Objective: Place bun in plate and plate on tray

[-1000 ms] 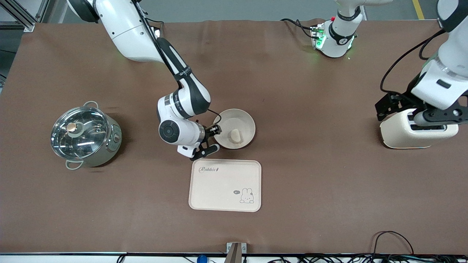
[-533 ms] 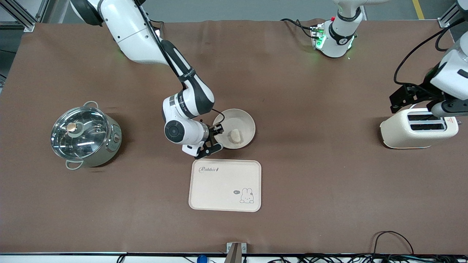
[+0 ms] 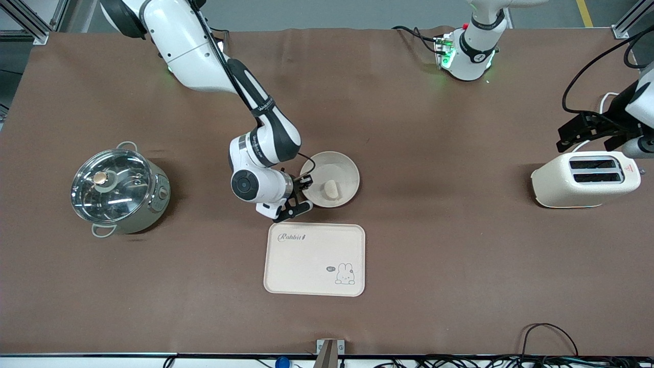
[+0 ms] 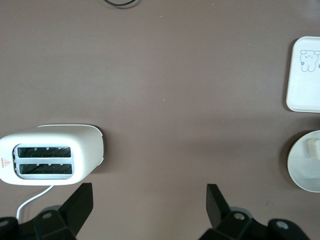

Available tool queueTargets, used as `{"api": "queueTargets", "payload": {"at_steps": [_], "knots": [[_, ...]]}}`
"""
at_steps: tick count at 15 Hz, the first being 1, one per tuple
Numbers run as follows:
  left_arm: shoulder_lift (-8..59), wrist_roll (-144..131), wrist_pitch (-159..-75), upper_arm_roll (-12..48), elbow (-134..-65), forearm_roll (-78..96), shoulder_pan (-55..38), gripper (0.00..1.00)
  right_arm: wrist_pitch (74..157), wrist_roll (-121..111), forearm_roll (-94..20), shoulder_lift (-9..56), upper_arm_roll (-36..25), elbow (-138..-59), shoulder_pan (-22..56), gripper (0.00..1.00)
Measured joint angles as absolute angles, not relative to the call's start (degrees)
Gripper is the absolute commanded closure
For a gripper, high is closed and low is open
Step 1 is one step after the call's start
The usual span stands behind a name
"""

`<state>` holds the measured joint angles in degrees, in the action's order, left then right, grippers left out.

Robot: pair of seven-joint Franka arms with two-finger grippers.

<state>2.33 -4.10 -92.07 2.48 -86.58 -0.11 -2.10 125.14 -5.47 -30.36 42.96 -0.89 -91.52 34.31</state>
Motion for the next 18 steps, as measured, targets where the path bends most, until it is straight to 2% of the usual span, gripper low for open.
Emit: {"api": "queueTargets", "payload": {"at_steps": [7, 14, 18], "knots": [[2.25, -4.13, -92.21, 3.69, -85.96, -0.11, -2.34, 0.0, 124.38, -4.32, -33.96, 42.91, -1.29, -89.1, 33.9, 0.99], [2.26, -4.14, -92.21, 3.67, -85.91, -0.12, -2.08, 0.0, 120.64, 0.1, -36.6, 42.62, -1.99, -79.67, 28.26, 0.99], [2.29, -4.24, -92.21, 3.67, -85.92, -0.12, -2.11, 0.0, 120.75, 0.3, -36.6, 46.29, -2.36, -74.17, 25.0, 0.99]]}}
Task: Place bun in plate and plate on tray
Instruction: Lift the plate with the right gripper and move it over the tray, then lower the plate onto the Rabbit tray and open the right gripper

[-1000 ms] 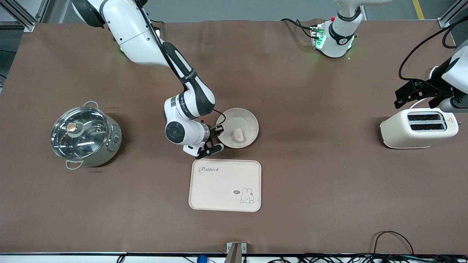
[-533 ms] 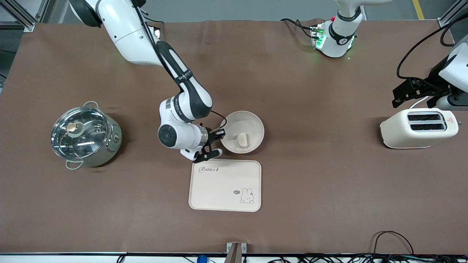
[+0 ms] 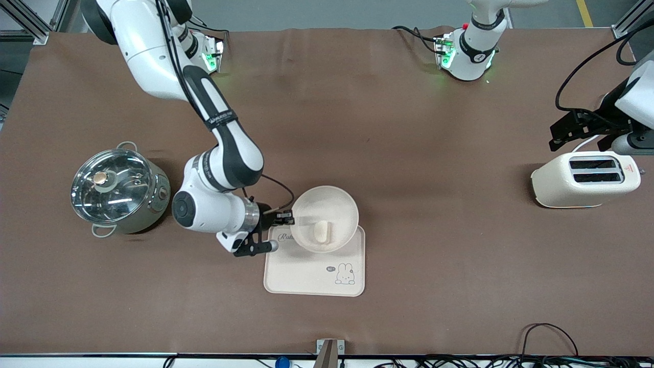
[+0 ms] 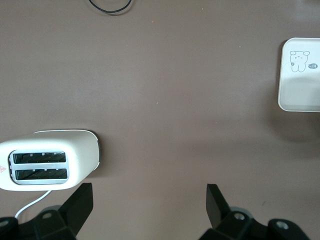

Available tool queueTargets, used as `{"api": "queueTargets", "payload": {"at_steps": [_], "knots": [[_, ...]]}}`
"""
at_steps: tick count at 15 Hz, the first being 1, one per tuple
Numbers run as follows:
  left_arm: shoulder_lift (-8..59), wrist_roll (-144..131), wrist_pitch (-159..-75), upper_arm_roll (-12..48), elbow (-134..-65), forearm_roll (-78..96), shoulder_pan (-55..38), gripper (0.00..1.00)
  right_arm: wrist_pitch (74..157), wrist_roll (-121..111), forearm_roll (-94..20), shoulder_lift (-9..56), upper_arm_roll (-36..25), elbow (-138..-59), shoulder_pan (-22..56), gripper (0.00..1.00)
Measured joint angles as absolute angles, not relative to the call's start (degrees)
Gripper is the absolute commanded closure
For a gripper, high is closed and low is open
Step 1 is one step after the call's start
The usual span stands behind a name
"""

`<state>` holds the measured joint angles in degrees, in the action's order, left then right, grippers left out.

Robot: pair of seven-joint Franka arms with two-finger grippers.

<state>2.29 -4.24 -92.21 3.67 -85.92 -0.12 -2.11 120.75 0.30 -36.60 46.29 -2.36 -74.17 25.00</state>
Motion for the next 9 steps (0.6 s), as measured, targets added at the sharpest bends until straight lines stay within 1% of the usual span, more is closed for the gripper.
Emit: {"api": "queueTargets", "payload": {"at_steps": [5, 9], "knots": [[2.3, -4.25, -92.21, 3.82, -85.93, -0.11, -2.31, 0.0, 122.15, 0.33, -36.6, 55.22, -2.79, -64.78, 22.62, 0.99], [2.3, -4.25, -92.21, 3.86, -85.93, -0.11, -2.33, 0.0, 125.65, 0.45, -36.68, 59.56, -2.75, -62.34, 22.13, 0.99]]}}
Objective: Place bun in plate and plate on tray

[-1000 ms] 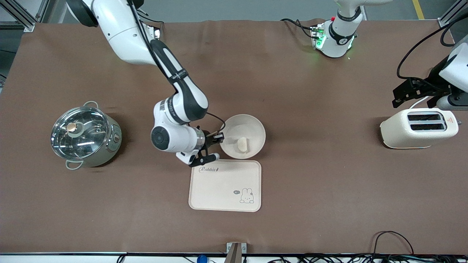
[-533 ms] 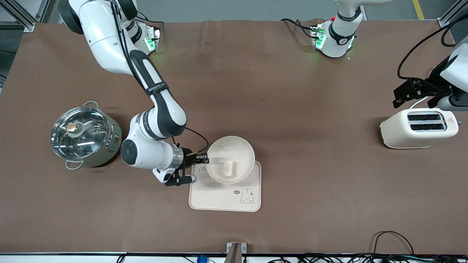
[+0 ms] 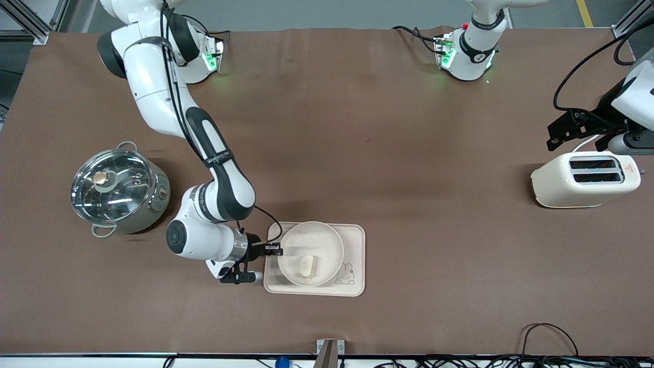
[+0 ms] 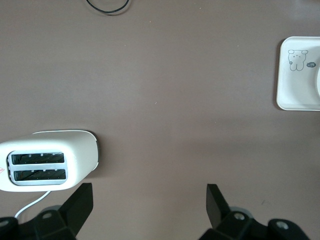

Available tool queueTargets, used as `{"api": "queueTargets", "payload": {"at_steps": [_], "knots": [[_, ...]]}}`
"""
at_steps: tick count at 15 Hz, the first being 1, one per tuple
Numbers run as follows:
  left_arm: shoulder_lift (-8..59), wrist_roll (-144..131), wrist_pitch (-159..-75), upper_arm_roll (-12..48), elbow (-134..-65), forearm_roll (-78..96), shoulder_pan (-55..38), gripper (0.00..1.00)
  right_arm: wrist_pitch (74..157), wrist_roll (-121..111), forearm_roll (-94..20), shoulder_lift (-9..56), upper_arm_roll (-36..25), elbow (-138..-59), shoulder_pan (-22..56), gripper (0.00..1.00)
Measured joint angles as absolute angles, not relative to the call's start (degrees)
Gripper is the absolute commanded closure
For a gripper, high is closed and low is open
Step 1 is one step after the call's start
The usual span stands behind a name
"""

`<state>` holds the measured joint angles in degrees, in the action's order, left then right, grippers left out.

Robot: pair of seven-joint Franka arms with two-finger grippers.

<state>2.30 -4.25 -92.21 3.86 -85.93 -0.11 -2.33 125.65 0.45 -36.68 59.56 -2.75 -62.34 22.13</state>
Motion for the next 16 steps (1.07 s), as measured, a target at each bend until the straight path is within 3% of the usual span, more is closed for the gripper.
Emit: {"api": "queueTargets", "payload": {"at_steps": [3, 4, 7, 9, 13, 16], "knots": [[2.3, -4.25, -92.21, 3.87, -85.94, -0.11, -2.32, 0.0, 126.83, 0.52, -36.94, 61.2, -2.54, -61.96, 22.15, 0.97], [2.3, -4.25, -92.21, 3.87, -85.94, -0.11, -2.32, 0.0, 127.28, 0.53, -37.07, 61.38, -2.4, -61.84, 22.14, 0.9], [2.3, -4.24, -92.21, 3.87, -85.94, -0.11, -2.32, 0.0, 127.52, 0.67, -37.09, 61.49, -1.97, -61.33, 22.21, 0.5], [2.3, -4.24, -92.21, 3.87, -85.94, -0.11, -2.32, 0.0, 126.86, 0.69, -37.09, 61.49, -1.91, -60.86, 22.21, 0.0], [2.3, -4.25, -92.21, 3.87, -85.94, -0.11, -2.32, 0.0, 119.63, 0.83, -37.04, 60.14, -2.67, -59.05, 20.33, 0.0], [2.31, -4.24, -92.2, 3.91, -85.96, -0.11, -2.34, 0.0, 110.94, 0.52, -31.22, 55.44, -4.34, -57.81, 16.55, 0.0]]}}
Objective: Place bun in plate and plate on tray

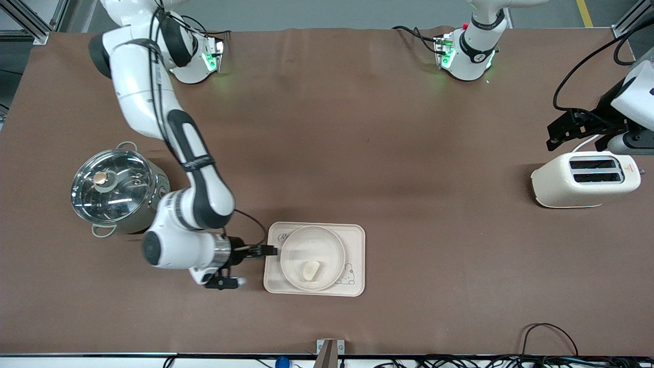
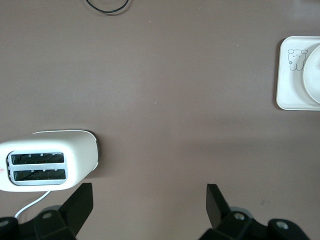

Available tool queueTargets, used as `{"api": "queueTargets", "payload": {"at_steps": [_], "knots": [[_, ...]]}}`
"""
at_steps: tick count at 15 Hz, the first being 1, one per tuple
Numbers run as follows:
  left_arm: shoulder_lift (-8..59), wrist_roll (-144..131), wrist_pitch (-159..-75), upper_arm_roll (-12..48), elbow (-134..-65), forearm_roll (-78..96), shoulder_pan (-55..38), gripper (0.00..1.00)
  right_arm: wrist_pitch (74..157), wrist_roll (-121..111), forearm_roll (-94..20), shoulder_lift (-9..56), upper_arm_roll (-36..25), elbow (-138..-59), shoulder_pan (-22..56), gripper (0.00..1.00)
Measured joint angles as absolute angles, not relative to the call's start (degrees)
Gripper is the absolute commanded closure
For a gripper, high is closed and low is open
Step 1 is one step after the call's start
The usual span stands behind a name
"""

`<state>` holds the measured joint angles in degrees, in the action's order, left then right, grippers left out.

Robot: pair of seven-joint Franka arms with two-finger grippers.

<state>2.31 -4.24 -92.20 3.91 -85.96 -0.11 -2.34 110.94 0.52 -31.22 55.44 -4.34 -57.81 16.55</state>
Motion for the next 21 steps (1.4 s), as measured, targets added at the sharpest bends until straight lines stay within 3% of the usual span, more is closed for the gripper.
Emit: {"api": "queueTargets", "payload": {"at_steps": [3, 6, 9, 16, 21], "knots": [[2.31, -4.24, -92.17, 3.98, -85.96, -0.12, -2.34, 0.0, 100.47, -1.06, -20.0, 48.89, -4.98, -57.55, 13.75, 0.0], [2.31, -4.24, -92.16, 4.17, -85.98, -0.11, -2.35, 0.0, 92.54, -5.12, -16.57, 42.98, -5.63, -57.85, 9.51, 0.0], [2.3, -4.24, -92.05, 4.48, -86.01, -0.11, -2.35, 0.0, 90.58, -7.61, -12.0, 36.99, -5.64, -60.65, 5.57, 0.0], [2.3, -4.24, -92.02, 4.55, -86.02, -0.11, -2.35, 0.0, 88.28, -9.82, -7.37, 27.05, -4.99, -67.17, 5.88, 0.0], [2.31, -4.24, -92.01, 4.56, -86.04, -0.11, -2.35, 0.0, 86.85, -9.96, -2.75, 11.79, -5.14, -77.55, 5.32, 0.0]]}}
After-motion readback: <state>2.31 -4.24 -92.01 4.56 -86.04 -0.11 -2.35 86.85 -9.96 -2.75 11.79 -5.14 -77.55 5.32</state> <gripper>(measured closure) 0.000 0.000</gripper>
